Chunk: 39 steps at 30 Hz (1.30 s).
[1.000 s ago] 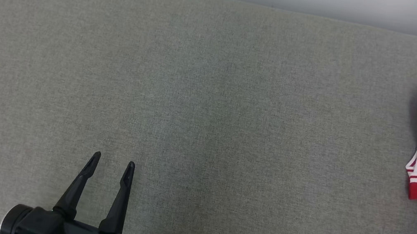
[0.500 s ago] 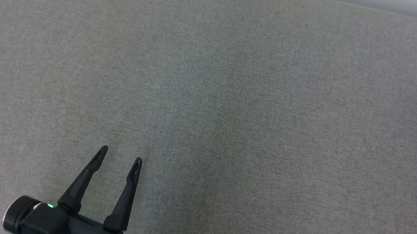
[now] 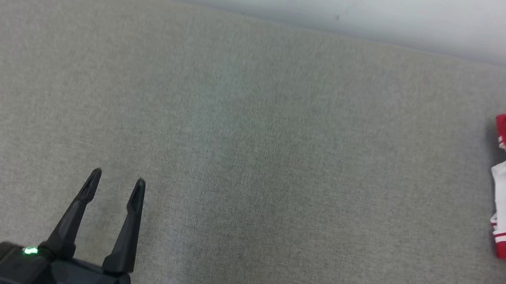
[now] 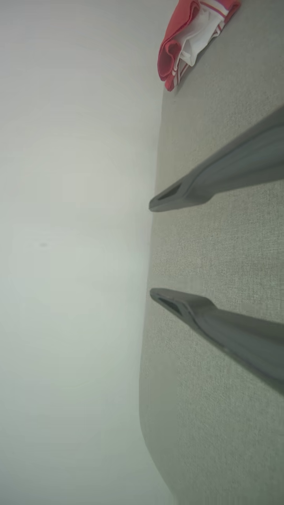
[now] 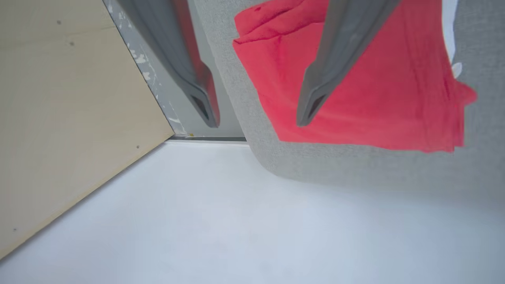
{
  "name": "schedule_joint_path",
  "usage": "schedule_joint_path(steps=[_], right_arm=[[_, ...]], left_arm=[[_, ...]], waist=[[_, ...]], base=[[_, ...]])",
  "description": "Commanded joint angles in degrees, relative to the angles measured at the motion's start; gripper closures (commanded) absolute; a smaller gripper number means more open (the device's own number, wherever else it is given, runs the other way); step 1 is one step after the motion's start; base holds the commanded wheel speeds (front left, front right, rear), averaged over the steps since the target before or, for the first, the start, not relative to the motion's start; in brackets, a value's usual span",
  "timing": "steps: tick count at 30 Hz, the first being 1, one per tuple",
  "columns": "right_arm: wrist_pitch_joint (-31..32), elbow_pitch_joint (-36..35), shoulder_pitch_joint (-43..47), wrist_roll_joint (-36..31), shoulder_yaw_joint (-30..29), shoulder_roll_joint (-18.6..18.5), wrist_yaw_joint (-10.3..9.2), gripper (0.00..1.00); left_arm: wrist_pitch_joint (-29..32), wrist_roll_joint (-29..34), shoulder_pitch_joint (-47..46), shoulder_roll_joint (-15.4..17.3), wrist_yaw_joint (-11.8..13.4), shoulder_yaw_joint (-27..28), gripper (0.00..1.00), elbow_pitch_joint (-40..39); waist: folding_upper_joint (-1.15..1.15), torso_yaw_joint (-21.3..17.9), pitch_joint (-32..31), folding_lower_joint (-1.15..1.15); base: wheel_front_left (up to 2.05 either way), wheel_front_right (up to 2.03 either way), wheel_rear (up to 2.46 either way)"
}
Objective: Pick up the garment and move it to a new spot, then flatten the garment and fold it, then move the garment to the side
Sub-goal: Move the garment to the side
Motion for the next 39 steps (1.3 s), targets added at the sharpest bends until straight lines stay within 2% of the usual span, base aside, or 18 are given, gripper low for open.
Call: schedule_joint_path(steps=[1, 4, 5, 10, 15, 19, 22, 31, 39], right_arm=[[-2.3, -2.0, 2.3, 1.7, 0.0, 2.1, -0.19, 0.00], [-8.2, -8.0, 6.9, 4.8, -0.4, 6.5, -0.18, 0.00], [-8.2, -8.0, 6.9, 4.8, -0.4, 6.5, -0.18, 0.00], [-19.1, -12.3, 14.9, 12.0, -0.6, 13.7, -0.18, 0.00], [-27.5, -13.2, 22.7, 17.4, 4.9, 16.8, -0.18, 0.00], [-32.3, -12.2, 26.5, 24.6, 7.5, 17.8, -0.18, 0.00], [-34.5, -10.4, 28.7, 27.5, 9.4, 18.3, -0.17, 0.00], [-37.3, -4.0, 33.9, 22.2, 16.8, 18.4, -0.17, 0.00], [-38.9, -1.7, 35.0, 24.7, 19.1, 18.4, -0.17, 0.00]], left_arm=[[-0.2, -0.8, 1.5, -0.4, 0.1, 0.7, 0.00, 0.8], [-0.2, -2.2, 2.6, -1.2, 1.3, 2.9, 0.00, 2.9], [-0.2, -2.2, 2.6, -1.2, 1.3, 2.9, 0.00, 2.9], [-0.2, -4.4, 4.7, -2.0, 3.0, 4.8, 0.00, 7.4], [-0.2, -3.2, 5.9, -2.1, 2.9, 6.0, 0.00, 9.1], [-0.2, -1.6, 6.9, -2.2, 2.1, 7.1, 0.00, 9.1], [-0.2, -1.3, 7.8, -2.2, 1.6, 7.9, 0.00, 9.4], [-0.2, -0.9, 9.2, -2.3, 0.0, 8.4, 0.00, 10.1], [-0.2, 0.0, 9.9, -2.3, -0.4, 8.5, 0.00, 12.0]], waist=[[0.00, -1.0, -4.7, 0.00], [0.00, -1.3, -7.5, 0.00], [0.00, -1.3, -7.5, 0.00], [0.00, -2.3, -12.8, 0.00], [0.00, -2.4, -16.0, 0.00], [0.00, -2.8, -18.0, 0.00], [0.00, -3.0, -19.4, 0.00], [0.00, -3.5, -21.5, 0.00], [0.00, -4.5, -21.5, 0.00]], base=[[0.00, 0.00, 0.00], [0.00, 0.00, 0.00], [0.00, 0.00, 0.00], [0.00, 0.00, 0.00], [0.00, 0.00, 0.00], [0.00, 0.00, 0.00], [0.00, 0.00, 0.00], [0.00, 0.00, 0.00], [0.00, 0.00, 0.00]])
